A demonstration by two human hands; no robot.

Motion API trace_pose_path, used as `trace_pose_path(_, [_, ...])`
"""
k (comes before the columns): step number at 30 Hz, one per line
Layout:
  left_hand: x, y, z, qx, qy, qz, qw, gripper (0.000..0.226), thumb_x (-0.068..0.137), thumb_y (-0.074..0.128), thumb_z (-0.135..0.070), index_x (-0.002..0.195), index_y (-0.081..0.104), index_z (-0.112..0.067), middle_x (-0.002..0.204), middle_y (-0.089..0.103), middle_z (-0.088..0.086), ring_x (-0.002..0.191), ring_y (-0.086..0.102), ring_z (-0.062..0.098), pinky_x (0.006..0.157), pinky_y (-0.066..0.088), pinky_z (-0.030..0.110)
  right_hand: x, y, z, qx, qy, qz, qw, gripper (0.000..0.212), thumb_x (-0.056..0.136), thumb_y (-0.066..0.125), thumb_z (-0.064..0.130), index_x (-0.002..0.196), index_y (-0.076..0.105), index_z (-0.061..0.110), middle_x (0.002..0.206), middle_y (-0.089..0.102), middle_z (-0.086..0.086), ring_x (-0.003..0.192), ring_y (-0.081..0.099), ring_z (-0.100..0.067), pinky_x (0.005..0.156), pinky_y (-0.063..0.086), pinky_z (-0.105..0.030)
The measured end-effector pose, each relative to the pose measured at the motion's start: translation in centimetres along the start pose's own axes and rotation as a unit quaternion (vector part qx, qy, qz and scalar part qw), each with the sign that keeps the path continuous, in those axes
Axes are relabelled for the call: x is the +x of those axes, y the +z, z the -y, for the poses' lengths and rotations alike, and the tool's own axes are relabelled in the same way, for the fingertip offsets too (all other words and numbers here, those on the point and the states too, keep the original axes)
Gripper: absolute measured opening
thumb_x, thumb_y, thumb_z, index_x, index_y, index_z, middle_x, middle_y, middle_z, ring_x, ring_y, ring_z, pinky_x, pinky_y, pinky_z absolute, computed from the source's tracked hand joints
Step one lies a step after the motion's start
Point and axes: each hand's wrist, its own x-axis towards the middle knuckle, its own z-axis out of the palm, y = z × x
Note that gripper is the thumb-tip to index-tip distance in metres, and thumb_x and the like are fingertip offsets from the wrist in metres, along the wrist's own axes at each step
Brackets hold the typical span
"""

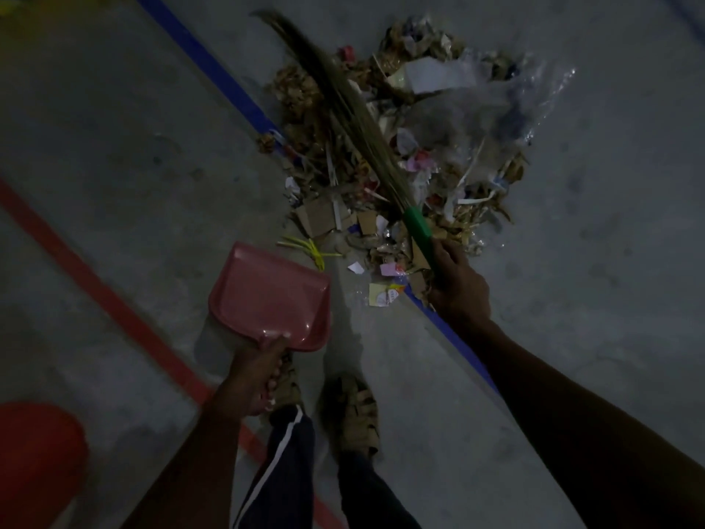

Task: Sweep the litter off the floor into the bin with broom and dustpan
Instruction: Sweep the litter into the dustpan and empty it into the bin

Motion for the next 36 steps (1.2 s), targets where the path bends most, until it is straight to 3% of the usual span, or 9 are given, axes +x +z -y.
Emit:
trace_pose_path(5, [-1.8, -1.2, -3.0, -0.006, -0.012, 0.04, 0.999, 0.042, 0.089, 0.075, -0.038, 0.073, 0.058, -0.003, 0.049, 0.045, 0.005, 0.028, 0.035, 0.011, 0.038, 0.031, 0.015, 2.4, -2.5, 3.7, -0.01, 0.009, -0.023, 1.0, 0.08, 0.082, 0.062, 0.005, 0.153, 0.033, 0.027, 0.157, 0.034, 0.002, 0.103, 0.062, -0.029, 0.062, 0.054, -0.035])
trace_pose_path(8, [-1.0, -2.3, -4.6, 0.024, -0.007, 0.046, 0.999, 0.047, 0.083, 0.079, -0.046, 0.08, 0.066, -0.001, 0.058, 0.053, 0.01, 0.037, 0.043, 0.015, 0.047, 0.036, 0.02, 4.2, -2.7, 5.4, 0.012, 0.041, -0.05, 0.998, 0.079, 0.083, 0.061, 0.003, 0.154, 0.032, 0.024, 0.156, 0.036, -0.004, 0.115, 0.056, -0.031, 0.067, 0.056, -0.039])
trace_pose_path(13, [0.4, -2.4, -6.0, 0.037, 0.017, 0.065, 0.997, 0.039, 0.089, 0.075, -0.044, 0.077, 0.06, -0.011, 0.051, 0.049, 0.003, 0.033, 0.04, 0.009, 0.037, 0.03, 0.016, 7.0, -0.1, 5.8, 0.031, 0.07, -0.074, 0.994, 0.08, 0.081, 0.063, 0.001, 0.152, 0.031, 0.019, 0.155, 0.035, -0.006, 0.11, 0.057, -0.035, 0.06, 0.053, -0.037])
trace_pose_path(19, [2.7, -1.5, -3.9, 0.041, -0.037, 0.073, 0.996, 0.053, 0.083, 0.076, -0.057, 0.07, 0.055, -0.01, 0.047, 0.046, 0.001, 0.039, 0.037, 0.014, 0.05, 0.033, 0.024, 10.7, 1.9, 3.7, 0.027, 0.073, -0.062, 0.995, 0.073, 0.081, 0.064, 0.008, 0.147, 0.036, 0.018, 0.154, 0.035, -0.005, 0.102, 0.06, -0.037, 0.06, 0.049, -0.035])
trace_pose_path(24, [4.3, 0.9, -1.4, -0.009, -0.062, 0.062, 0.996, 0.051, 0.094, 0.07, -0.039, 0.061, 0.047, -0.007, 0.042, 0.037, 0.005, 0.028, 0.03, 0.013, 0.039, 0.029, 0.016, 13.5, 2.5, 1.3, 0.012, 0.021, -0.035, 0.999, 0.072, 0.081, 0.068, 0.013, 0.145, 0.037, 0.021, 0.152, 0.038, -0.003, 0.102, 0.062, -0.033, 0.056, 0.037, -0.023])
trace_pose_path(26, [5.2, 1.8, -0.4, -0.022, -0.078, 0.066, 0.995, 0.05, 0.093, 0.07, -0.039, 0.063, 0.046, -0.008, 0.042, 0.036, 0.004, 0.027, 0.029, 0.013, 0.039, 0.029, 0.014, 14.5, 3.2, 0.3, -0.005, 0.005, -0.02, 1.0, 0.074, 0.082, 0.068, 0.014, 0.147, 0.035, 0.023, 0.154, 0.036, -0.002, 0.106, 0.061, -0.031, 0.054, 0.029, -0.019])
trace_pose_path(31, [7.9, 3.1, 1.8, -0.075, -0.095, 0.083, 0.989, 0.05, 0.084, 0.077, -0.049, 0.074, 0.045, -0.011, 0.048, 0.035, 0.004, 0.034, 0.029, 0.011, 0.048, 0.031, 0.018, 17.1, 5.2, -0.8, -0.05, -0.003, 0.006, 0.999, 0.081, 0.081, 0.065, 0.009, 0.153, 0.029, 0.02, 0.156, 0.033, -0.003, 0.107, 0.061, -0.032, 0.051, 0.028, -0.02])
trace_pose_path(33, [8.8, 3.5, 2.2, -0.085, -0.097, 0.085, 0.988, 0.05, 0.085, 0.076, -0.049, 0.073, 0.045, -0.012, 0.049, 0.035, 0.005, 0.034, 0.03, 0.01, 0.05, 0.031, 0.017, 17.9, 5.9, -1.1, -0.051, -0.019, 0.012, 0.998, 0.081, 0.08, 0.063, 0.008, 0.153, 0.03, 0.017, 0.155, 0.033, -0.005, 0.108, 0.059, -0.033, 0.052, 0.038, -0.023])
trace_pose_path(36, [10.4, 3.5, 2.5, -0.059, -0.077, 0.063, 0.993, 0.048, 0.088, 0.074, -0.048, 0.078, 0.05, -0.008, 0.049, 0.039, 0.006, 0.033, 0.032, 0.011, 0.046, 0.031, 0.016, 18.5, 7.4, -1.8, -0.048, -0.034, 0.007, 0.998, 0.076, 0.079, 0.061, 0.007, 0.149, 0.034, 0.017, 0.153, 0.034, -0.005, 0.106, 0.06, -0.035, 0.062, 0.057, -0.041])
